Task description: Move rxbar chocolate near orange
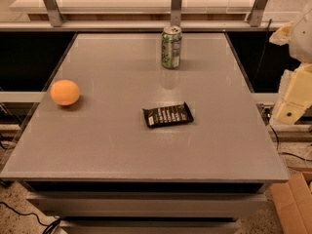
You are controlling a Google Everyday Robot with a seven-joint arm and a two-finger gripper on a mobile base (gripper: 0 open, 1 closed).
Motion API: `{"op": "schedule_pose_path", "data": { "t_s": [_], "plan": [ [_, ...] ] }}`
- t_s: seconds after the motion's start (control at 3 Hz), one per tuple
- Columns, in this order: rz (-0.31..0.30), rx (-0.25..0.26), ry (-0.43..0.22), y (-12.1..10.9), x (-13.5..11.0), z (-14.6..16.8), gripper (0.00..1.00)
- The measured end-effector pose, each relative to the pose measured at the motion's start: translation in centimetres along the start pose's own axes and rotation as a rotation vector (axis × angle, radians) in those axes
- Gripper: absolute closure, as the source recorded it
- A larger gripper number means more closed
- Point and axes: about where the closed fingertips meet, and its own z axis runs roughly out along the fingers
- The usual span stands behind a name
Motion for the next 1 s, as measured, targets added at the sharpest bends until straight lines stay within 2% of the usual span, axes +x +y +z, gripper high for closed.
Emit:
{"op": "schedule_pose_path", "data": {
  "t_s": [0.33, 0.67, 1.0],
  "plan": [
    [0.000, 0.000, 0.000, 0.0, 0.0, 0.0, 0.00],
    [-0.043, -0.031, -0.044, 0.3, -0.6, 0.9, 0.00],
    [-0.116, -0.073, -0.096, 0.6, -2.0, 2.8, 0.00]
  ]
}}
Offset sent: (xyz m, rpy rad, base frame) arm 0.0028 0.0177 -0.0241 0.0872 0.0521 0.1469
